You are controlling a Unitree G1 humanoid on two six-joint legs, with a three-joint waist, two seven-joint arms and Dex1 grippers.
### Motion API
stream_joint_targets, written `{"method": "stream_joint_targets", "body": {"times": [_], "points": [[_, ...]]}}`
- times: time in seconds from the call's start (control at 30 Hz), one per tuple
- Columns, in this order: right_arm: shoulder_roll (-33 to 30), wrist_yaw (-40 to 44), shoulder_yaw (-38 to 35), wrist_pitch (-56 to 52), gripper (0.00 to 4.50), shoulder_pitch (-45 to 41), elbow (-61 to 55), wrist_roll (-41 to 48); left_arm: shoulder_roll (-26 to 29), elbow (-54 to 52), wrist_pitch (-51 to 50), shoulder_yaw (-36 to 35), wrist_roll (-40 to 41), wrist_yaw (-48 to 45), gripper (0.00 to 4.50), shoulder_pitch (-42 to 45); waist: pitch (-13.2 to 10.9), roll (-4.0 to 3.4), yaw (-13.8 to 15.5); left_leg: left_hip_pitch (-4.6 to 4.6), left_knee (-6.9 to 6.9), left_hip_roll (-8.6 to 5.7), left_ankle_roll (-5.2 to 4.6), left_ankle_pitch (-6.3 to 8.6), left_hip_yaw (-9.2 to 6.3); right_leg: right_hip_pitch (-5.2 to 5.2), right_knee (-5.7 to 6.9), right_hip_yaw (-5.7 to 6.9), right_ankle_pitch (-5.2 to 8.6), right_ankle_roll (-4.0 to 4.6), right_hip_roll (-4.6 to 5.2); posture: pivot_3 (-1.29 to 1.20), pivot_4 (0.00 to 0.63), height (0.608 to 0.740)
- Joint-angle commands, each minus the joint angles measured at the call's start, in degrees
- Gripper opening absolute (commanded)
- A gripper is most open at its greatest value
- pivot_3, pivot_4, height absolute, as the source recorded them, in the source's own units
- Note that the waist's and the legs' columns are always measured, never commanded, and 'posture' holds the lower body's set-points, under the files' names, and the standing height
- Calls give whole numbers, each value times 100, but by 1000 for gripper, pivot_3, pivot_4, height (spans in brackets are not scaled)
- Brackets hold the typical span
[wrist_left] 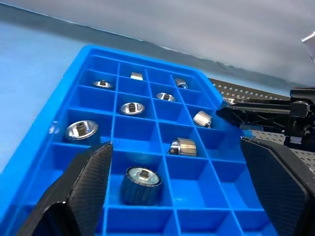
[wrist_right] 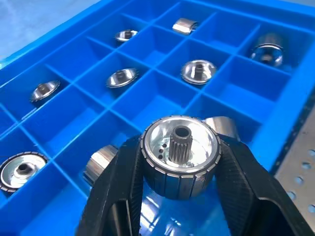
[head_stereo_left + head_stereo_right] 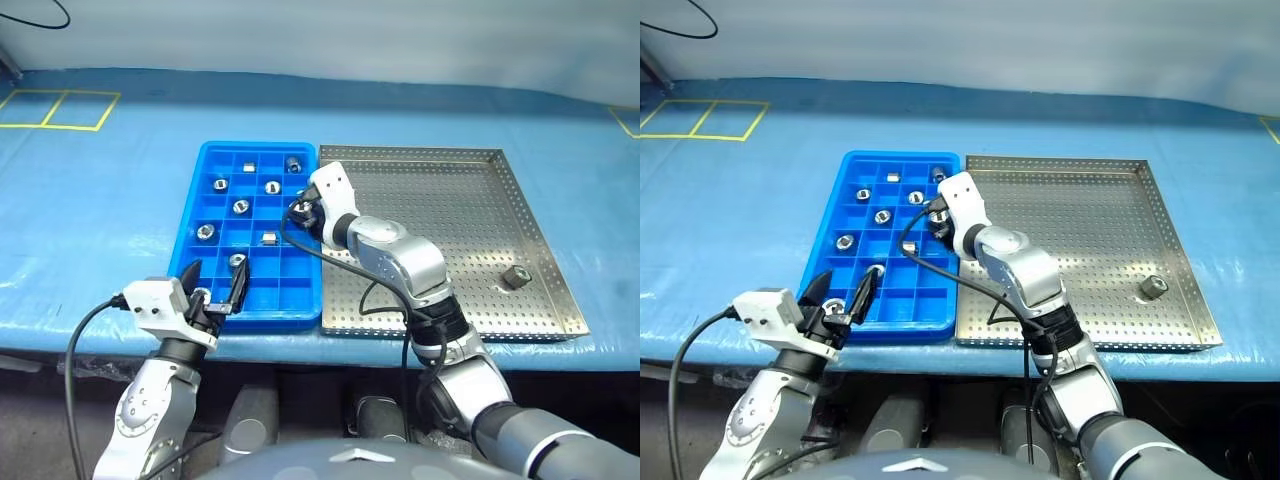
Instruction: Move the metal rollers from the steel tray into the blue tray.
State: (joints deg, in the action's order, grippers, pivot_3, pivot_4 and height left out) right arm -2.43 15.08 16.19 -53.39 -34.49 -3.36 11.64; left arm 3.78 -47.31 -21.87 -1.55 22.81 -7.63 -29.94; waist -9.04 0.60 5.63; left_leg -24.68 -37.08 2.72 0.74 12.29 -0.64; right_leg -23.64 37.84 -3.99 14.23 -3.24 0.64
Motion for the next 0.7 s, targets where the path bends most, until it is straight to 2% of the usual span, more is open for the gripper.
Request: {"method": "stream_joint_targets", "body": {"times": [0.03, 0.43, 0.57, 0.7], "points": [[6, 140, 309, -182, 1694, 160, -408, 16, -83, -351, 206, 70, 57, 88, 4500, -199, 0, 0, 25, -1, 2, 0, 1, 0, 2, -1, -1, 0, 1, 0, 2, 393, 150, 740], [-200, 88, 118, -1209, 1694, 821, -1266, 235, 32, -207, 238, 325, -41, 139, 4500, -5, 0, 1, 185, -13, 7, -1, 7, 13, -2, -10, -7, 7, 13, 9, 3, 371, 150, 740], [-288, 67, -11, -1334, 1694, 839, -1490, 264, 111, -111, 161, 400, -11, 94, 4500, 208, 0, 1, 246, -19, 6, -8, 4, 22, -6, -9, -8, 8, 16, 8, 6, 334, 150, 740], [-106, 179, -405, -1112, 1694, 866, -1680, 575, 175, -17, 115, 419, 52, 55, 4500, 358, 0, 1, 246, -25, 4, -10, 2, 26, -8, -10, -10, 10, 14, 12, 8, 316, 150, 740]]}}
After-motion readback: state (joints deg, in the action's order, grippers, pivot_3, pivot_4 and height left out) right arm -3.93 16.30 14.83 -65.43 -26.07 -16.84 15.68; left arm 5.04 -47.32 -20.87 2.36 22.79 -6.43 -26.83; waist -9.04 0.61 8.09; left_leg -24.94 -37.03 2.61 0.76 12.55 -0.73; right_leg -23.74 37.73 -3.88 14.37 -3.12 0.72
